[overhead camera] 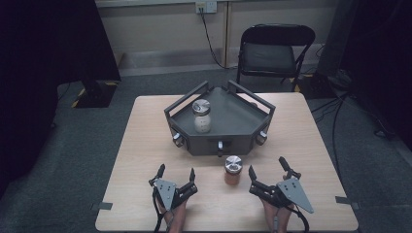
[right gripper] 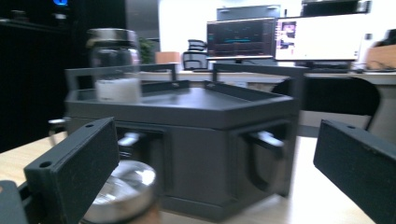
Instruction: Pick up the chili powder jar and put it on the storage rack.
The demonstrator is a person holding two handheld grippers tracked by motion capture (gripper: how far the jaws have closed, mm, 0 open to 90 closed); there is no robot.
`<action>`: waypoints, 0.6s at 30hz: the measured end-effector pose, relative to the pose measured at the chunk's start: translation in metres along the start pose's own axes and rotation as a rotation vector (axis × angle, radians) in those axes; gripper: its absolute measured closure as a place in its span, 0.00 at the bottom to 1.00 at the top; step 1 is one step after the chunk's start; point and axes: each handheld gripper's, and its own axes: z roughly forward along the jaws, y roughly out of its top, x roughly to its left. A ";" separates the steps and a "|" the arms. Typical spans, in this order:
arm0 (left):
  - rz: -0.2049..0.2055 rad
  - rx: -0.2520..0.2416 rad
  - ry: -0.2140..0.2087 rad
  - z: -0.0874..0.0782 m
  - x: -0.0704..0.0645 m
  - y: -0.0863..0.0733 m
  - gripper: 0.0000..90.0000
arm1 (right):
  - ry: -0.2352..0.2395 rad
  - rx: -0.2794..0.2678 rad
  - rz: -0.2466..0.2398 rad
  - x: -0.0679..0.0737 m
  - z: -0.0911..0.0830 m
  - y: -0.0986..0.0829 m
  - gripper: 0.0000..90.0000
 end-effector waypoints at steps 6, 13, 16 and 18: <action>0.000 0.000 0.000 0.000 0.000 0.000 0.00 | 0.069 0.012 0.000 0.009 0.013 0.007 0.00; 0.000 0.000 0.000 0.000 0.000 0.000 0.00 | 0.119 0.039 -0.006 0.017 0.024 0.008 0.02; 0.000 0.000 0.000 0.000 0.000 0.000 0.00 | 0.124 0.056 -0.005 0.020 0.027 0.007 0.04; 0.000 0.000 0.000 0.000 0.000 0.000 0.01 | 0.126 0.054 -0.008 0.022 0.028 0.005 0.05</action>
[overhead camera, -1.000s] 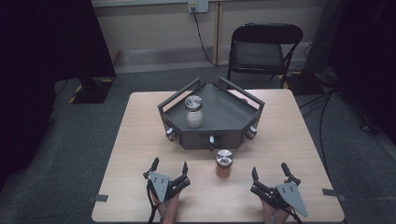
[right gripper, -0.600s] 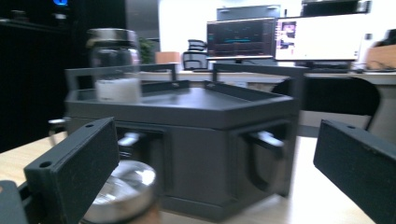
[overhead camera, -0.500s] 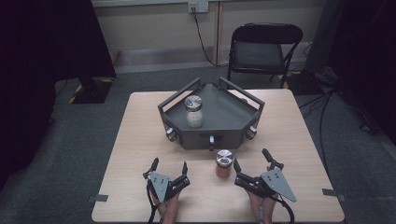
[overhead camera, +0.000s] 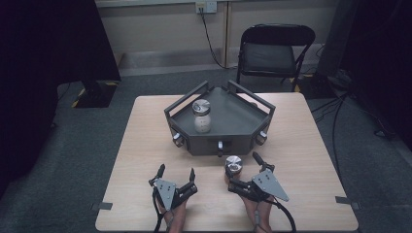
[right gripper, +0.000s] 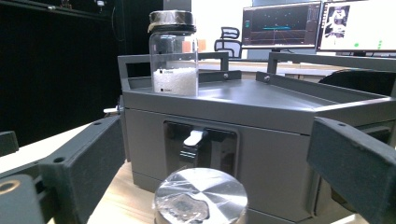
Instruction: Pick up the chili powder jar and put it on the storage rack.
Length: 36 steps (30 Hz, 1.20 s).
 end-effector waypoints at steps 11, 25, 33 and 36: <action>0.000 0.000 0.000 0.000 0.000 0.000 0.01 | 0.014 0.050 0.006 0.002 0.006 -0.005 0.14; 0.000 -0.001 0.000 0.000 0.000 0.000 0.01 | -0.001 0.093 0.006 0.005 0.011 -0.020 0.28; 0.000 -0.001 -0.005 0.000 0.001 0.000 0.01 | 0.002 0.120 0.017 0.004 0.015 -0.021 0.31; 0.000 -0.001 -0.006 0.000 0.001 0.000 0.01 | 0.005 0.125 0.023 0.004 0.016 -0.021 0.33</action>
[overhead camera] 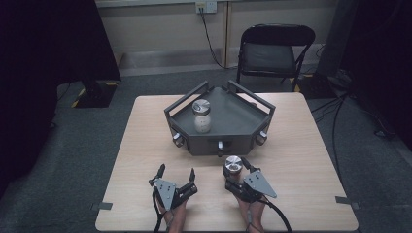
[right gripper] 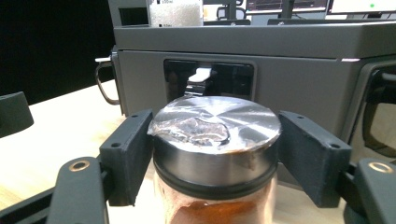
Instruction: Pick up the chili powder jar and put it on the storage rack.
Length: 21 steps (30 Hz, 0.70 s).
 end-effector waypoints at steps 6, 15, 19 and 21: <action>0.000 0.000 0.000 0.000 0.000 0.000 0.01 | 0.000 0.001 -0.012 0.000 0.000 0.000 0.38; 0.000 0.000 0.000 0.000 0.000 0.000 0.01 | 0.003 0.007 -0.017 0.000 0.000 0.002 0.39; 0.000 0.000 0.000 0.000 0.000 0.000 0.01 | -0.004 0.006 -0.019 0.002 -0.001 0.002 0.39; 0.000 0.000 0.000 0.000 0.000 0.000 0.01 | -0.005 0.003 -0.020 0.002 -0.002 0.002 0.39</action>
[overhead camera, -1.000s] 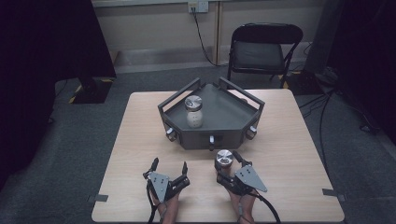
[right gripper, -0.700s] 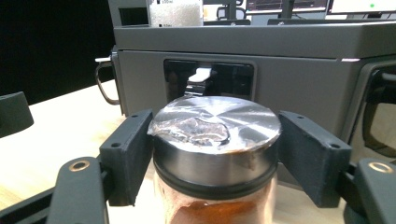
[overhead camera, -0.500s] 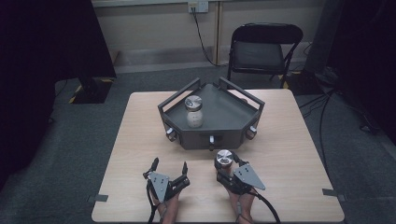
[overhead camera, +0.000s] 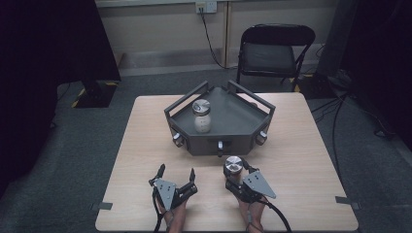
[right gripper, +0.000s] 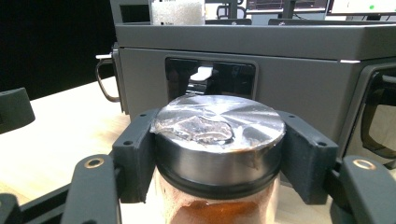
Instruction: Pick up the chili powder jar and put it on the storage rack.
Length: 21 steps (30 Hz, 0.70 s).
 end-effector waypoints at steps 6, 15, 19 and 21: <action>0.000 0.000 0.000 0.000 0.000 0.000 0.01 | 0.006 0.001 0.000 -0.001 0.000 0.004 0.39; 0.000 0.000 0.000 0.000 0.000 0.000 0.01 | 0.023 0.007 0.000 -0.005 -0.001 0.012 0.39; 0.000 0.000 0.000 0.000 0.000 0.000 0.01 | 0.033 0.013 0.000 -0.007 -0.001 0.015 0.39; 0.000 0.000 0.000 0.000 0.000 0.000 0.01 | 0.038 0.013 0.000 -0.008 -0.002 0.017 0.39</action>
